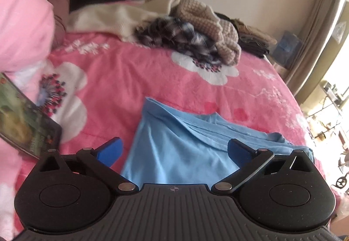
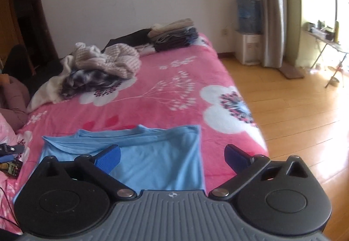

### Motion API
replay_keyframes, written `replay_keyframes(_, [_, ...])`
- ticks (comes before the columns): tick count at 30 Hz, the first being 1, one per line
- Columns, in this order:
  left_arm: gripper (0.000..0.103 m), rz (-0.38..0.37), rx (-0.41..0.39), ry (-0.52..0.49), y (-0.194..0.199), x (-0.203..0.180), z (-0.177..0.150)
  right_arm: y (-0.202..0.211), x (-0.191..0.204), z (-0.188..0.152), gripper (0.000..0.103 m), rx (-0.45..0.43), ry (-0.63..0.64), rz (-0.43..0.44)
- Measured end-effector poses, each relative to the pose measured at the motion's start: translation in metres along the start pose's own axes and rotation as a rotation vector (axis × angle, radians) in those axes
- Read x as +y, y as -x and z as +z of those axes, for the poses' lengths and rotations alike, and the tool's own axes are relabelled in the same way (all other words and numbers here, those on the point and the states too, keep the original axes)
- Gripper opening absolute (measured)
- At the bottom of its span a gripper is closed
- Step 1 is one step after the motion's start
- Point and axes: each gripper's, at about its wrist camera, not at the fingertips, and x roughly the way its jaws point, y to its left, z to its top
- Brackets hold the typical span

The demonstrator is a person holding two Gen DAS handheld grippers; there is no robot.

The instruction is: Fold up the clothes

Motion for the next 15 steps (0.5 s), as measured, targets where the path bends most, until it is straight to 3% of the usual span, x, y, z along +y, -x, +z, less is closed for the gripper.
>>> replay_keyframes(7, [0.103, 0.044, 0.049, -0.06, -0.024, -0.004, 0.005, -0.027, 0.004, 0.014, 0.103, -0.038, 0.042, 0.074])
replay_keyframes(10, [0.103, 0.047, 0.055, -0.058, -0.034, 0.001, 0.007, -0.039, 0.017, 0.02, 0.103, -0.049, 0.142, 0.086])
replay_keyframes(15, [0.103, 0.178, -0.027, -0.077, -0.039, 0.007, 0.011, -0.059, 0.056, 0.026, 0.103, -0.077, 0.345, 0.077])
